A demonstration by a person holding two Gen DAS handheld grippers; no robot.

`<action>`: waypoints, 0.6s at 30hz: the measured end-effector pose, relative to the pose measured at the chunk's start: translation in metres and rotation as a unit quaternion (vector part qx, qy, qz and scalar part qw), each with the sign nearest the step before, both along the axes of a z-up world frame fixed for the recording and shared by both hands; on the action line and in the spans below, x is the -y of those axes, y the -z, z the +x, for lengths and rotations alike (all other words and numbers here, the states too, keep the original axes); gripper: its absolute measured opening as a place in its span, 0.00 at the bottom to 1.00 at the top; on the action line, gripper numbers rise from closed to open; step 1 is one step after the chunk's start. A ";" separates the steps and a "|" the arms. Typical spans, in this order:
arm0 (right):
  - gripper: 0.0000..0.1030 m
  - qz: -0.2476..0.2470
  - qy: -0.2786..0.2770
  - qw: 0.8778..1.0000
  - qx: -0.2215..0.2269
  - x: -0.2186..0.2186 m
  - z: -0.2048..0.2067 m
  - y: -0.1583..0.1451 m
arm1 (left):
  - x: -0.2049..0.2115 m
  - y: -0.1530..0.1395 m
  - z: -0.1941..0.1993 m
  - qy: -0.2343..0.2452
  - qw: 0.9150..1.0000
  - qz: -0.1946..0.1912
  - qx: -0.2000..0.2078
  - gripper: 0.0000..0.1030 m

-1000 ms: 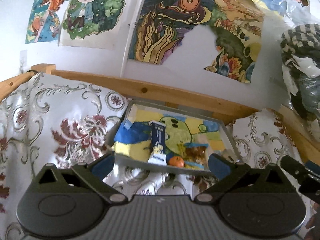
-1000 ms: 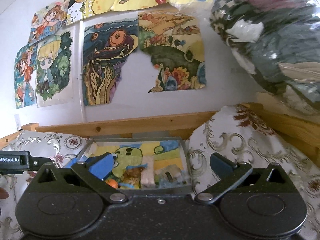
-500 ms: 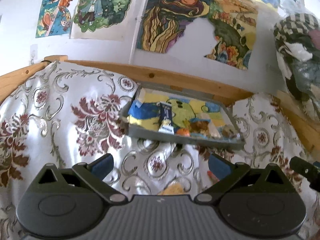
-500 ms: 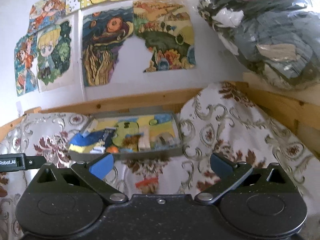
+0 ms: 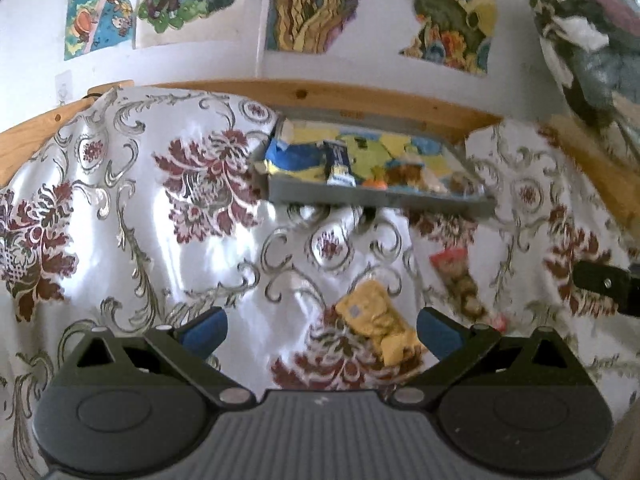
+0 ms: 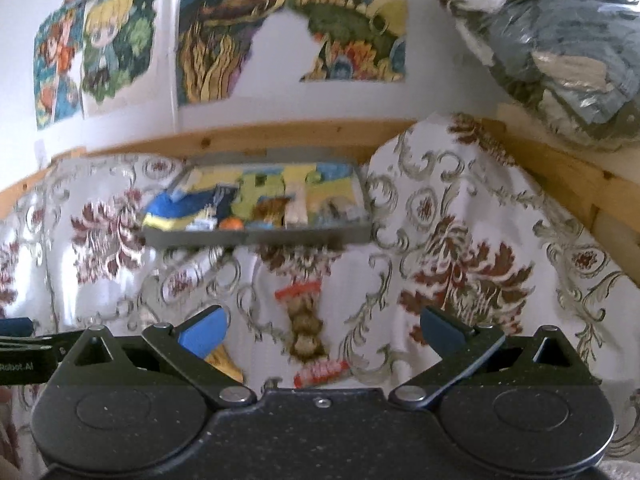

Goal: Organize snacks
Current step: 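Raise both open tools from the tray and move back over the snacks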

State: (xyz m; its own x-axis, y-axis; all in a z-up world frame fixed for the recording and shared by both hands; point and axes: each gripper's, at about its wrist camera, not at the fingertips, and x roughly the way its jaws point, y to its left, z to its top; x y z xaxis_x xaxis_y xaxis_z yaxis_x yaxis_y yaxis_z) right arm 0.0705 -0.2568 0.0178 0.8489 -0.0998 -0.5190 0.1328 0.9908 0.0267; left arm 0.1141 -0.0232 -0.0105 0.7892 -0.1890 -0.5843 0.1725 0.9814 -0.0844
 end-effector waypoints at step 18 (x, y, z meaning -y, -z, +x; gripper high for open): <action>0.99 -0.015 -0.019 0.997 -0.069 -0.009 0.017 0.017 | 0.002 0.018 0.002 -0.001 0.998 0.022 -0.054 1.00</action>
